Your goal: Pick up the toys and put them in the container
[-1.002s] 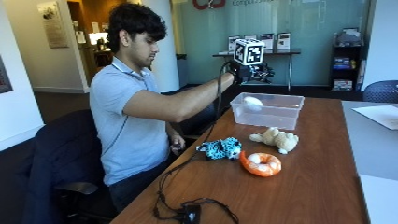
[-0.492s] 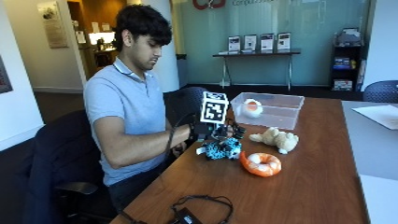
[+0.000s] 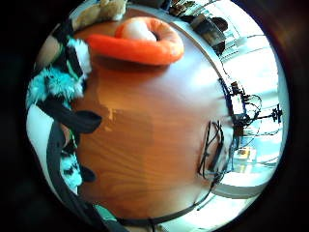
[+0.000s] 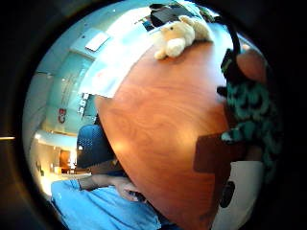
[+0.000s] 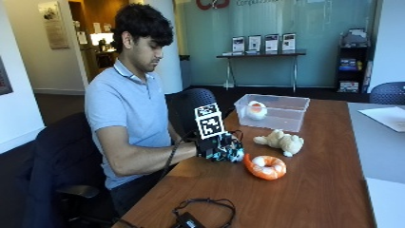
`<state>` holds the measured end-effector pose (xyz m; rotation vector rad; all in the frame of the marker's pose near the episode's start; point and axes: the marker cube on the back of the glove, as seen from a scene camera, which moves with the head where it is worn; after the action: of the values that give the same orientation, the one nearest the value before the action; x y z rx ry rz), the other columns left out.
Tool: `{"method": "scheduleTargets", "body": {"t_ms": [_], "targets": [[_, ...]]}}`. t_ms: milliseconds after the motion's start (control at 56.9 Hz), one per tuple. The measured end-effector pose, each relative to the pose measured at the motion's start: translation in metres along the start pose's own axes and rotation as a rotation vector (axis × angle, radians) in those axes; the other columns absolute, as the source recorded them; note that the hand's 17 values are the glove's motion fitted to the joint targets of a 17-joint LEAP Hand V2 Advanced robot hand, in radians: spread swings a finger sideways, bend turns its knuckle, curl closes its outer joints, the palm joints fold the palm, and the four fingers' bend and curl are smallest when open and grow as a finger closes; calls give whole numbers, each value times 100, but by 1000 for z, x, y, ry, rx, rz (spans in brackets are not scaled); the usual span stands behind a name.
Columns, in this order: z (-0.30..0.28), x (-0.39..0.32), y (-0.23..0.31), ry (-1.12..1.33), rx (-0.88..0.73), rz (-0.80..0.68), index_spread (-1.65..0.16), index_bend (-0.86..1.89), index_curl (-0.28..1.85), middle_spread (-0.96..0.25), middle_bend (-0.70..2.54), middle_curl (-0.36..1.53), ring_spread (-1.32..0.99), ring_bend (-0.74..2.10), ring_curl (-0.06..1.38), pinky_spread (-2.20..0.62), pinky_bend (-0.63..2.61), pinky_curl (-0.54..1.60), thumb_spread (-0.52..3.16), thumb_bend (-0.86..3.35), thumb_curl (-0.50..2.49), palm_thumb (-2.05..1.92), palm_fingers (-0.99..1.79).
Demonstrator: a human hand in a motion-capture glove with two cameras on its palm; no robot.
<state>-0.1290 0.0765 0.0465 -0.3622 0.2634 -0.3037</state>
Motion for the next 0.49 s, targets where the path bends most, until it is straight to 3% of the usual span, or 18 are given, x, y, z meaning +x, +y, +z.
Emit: {"method": "scheduleTargets", "body": {"t_ms": [264,492], "targets": [[-51,-27,-24,-205,58,-49,-29,31,29,-3,18,20,-23,95,47,-37,129,40,151,60,60,85,81],[-133,-96,-124,-369,70,-201,-29,27,33,-4,17,22,-25,91,49,-38,128,42,145,58,67,86,81]]}}
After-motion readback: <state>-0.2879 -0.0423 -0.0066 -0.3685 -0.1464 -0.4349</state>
